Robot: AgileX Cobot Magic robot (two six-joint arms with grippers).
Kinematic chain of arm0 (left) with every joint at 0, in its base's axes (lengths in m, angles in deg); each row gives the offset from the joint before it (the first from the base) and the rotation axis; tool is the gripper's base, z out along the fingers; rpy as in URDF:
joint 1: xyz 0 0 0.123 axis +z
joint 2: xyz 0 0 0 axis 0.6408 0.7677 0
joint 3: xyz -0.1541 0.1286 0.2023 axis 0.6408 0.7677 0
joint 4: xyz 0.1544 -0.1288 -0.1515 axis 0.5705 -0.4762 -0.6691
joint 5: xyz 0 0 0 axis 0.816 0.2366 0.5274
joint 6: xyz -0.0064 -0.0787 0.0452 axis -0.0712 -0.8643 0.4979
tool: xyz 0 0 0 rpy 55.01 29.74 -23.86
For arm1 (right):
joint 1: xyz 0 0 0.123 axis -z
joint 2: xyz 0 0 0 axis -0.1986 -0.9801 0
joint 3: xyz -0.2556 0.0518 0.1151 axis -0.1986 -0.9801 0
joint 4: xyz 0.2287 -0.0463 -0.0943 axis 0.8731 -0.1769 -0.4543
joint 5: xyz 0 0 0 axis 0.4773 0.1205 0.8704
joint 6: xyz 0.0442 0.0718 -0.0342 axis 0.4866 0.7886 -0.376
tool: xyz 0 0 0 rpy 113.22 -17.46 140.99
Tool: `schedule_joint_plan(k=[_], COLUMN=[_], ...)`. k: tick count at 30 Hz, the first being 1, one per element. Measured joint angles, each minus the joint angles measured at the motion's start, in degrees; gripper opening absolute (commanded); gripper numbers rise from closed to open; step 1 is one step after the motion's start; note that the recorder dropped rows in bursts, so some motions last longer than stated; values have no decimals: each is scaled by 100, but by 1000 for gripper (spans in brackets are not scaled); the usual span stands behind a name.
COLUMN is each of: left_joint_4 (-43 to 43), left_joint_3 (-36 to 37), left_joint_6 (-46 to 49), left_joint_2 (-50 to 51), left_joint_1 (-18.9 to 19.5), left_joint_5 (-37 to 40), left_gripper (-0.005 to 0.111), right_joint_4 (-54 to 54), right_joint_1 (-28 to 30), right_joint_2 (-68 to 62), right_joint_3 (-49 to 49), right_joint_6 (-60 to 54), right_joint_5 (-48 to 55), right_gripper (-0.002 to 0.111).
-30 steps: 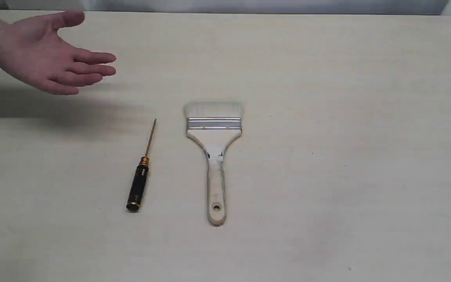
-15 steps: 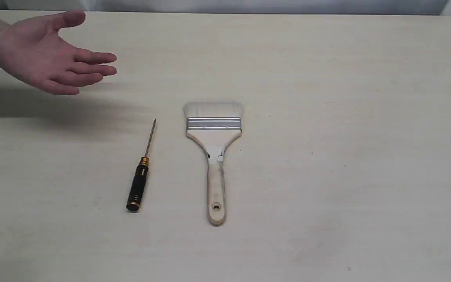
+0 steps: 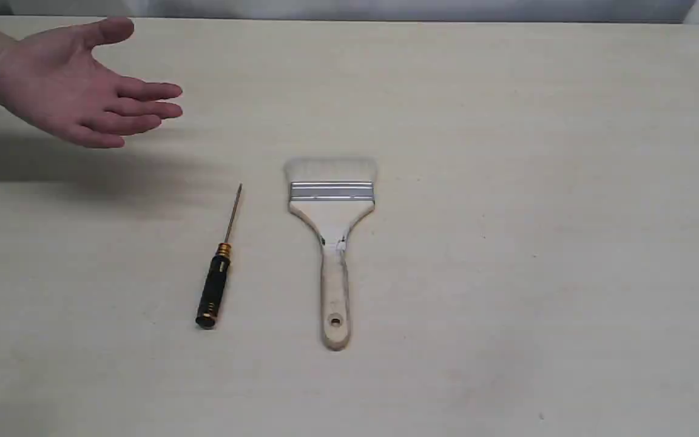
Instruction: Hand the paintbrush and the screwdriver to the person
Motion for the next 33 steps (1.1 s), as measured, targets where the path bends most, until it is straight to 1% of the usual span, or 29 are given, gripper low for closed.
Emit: schedule_joint_plan(k=[2,4,5,6,8,9,10,12,14,15,16,18,20,21,23,24,26,28,32,33], left_joint_4=[0,0,0,0,0,0,0,0,0,0,0,0,0,0,0,0,0,0,0,0], left_joint_3=[0,0,0,0,0,0,0,0,0,0,0,0,0,0,0,0,0,0,0,0], left_joint_6=[0,0,0,0,0,0,0,0,0,0,0,0,0,0,0,0,0,0,0,0], left_joint_2=[0,0,0,0,0,0,0,0,0,0,0,0,0,0,0,0,0,0,0,0], left_joint_1=[0,0,0,0,0,0,0,0,0,0,0,0,0,0,0,0,0,0,0,0], left_joint_5=[0,0,0,0,0,0,0,0,0,0,0,0,0,0,0,0,0,0,0,0], left_gripper=[0,0,0,0,0,0,0,0,0,0,0,0,0,0,0,0,0,0,0,0], right_joint_4=[-9,440,747,1318,2303,3284,4038,6412,8086,9204,9899,11266,12403,12806,13304,13410,13413,13207,12677,12505], right_joint_1=[0,0,0,0,0,0,0,0,0,0,0,0,0,0,0,-14,-110,-328,-1102,-1392], right_joint_2=[-183,-370,-457,-550,-761,-943,-1087,-1527,-1964,-2327,-2575,-3226,-3749,-4031,-4362,-4501,-4676,-4770,-4855,-4869], right_joint_3=[-12,-12,-12,-12,-12,-12,-12,60,176,274,342,516,677,788,936,1002,1084,1133,1205,1217], right_joint_6=[4,661,997,1158,914,338,-159,-1697,-3177,-3963,-4668,-5662,-6362,-6676,-6931,-7006,-7069,-7096,-6938,-6767], right_joint_5=[584,1482,1877,2412,2947,3114,3199,3564,4087,4559,4889,5696,6333,6644,6945,7039,7072,7060,6662,6432], right_gripper=[27,31,33,34,35,35,35,35,35,35,35,38,45,51,56,56,56,56,56,56])
